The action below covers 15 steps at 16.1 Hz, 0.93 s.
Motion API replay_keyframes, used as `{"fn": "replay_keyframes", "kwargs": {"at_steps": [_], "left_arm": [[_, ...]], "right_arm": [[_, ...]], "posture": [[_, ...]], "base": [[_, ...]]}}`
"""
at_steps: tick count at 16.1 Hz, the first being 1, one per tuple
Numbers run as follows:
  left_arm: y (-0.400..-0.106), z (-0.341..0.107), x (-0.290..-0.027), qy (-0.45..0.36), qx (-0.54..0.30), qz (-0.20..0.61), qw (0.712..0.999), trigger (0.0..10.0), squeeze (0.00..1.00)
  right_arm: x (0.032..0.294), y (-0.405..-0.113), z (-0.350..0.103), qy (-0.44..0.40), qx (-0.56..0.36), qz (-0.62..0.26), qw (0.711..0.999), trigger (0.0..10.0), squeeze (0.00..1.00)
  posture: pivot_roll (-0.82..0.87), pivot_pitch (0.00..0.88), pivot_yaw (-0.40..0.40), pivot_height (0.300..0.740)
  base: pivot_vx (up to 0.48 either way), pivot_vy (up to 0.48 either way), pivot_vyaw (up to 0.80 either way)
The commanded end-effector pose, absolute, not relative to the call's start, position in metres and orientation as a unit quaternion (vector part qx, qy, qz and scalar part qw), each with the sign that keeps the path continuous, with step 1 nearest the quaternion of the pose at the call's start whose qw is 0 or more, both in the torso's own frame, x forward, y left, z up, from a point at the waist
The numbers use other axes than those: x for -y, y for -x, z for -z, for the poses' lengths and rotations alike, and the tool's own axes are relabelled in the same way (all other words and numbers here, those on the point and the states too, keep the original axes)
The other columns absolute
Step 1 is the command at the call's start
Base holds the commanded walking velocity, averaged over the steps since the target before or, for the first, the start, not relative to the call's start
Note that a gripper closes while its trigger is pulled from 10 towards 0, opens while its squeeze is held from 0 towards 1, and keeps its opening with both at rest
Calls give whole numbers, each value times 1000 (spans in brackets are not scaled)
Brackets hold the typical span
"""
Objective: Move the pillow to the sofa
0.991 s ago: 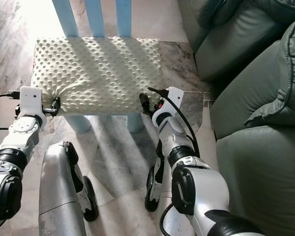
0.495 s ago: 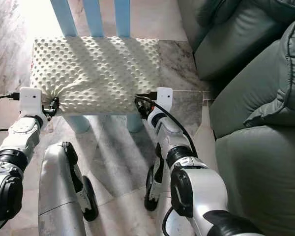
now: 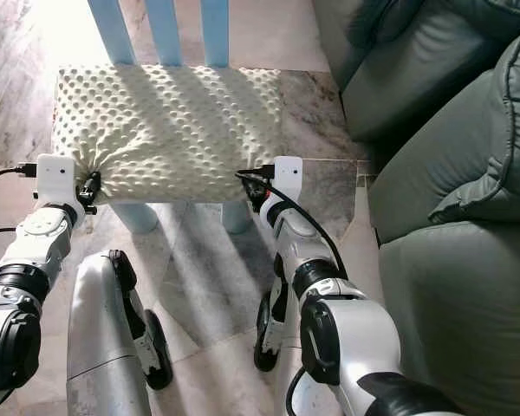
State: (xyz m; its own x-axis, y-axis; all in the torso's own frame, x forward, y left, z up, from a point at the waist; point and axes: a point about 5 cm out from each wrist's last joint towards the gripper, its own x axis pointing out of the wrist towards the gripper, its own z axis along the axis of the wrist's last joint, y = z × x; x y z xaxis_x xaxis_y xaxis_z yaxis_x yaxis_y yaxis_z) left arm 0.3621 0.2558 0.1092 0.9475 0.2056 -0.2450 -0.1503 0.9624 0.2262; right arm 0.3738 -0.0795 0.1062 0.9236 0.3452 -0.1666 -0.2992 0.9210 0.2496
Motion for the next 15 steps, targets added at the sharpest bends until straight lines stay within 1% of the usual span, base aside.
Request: {"fn": "replay_keyframes", "kwargs": {"at_steps": [1,6,10,13,14,15], "left_arm": [[-343,-74,-257,-93,-209,-87,970,0,0],[-343,-72,-254,-80,-213,-89,970,0,0],[-347,-73,-245,-61,-209,-88,972,0,0],[-353,-76,-234,-53,-201,-74,975,0,0],[-362,-87,-221,-46,-179,-61,981,0,0],[-365,-92,-219,-47,-169,-57,983,0,0]], "right_arm": [[76,-364,-89,-107,-136,-167,971,0,0],[83,-366,-89,-97,-136,-158,973,0,0],[87,-368,-92,-89,-133,-155,975,0,0],[93,-373,-98,-84,-127,-149,977,0,0],[98,-378,-107,-58,-112,-153,980,0,0],[99,-379,-111,-51,-104,-159,980,0,0]], "posture": [[181,478,-111,496],[175,467,-115,496],[162,437,-120,496],[141,402,-129,496],[120,352,-136,496],[116,342,-137,496]], "base": [[0,0,0],[0,0,0],[0,0,0],[0,0,0],[0,0,0],[0,0,0]]}}
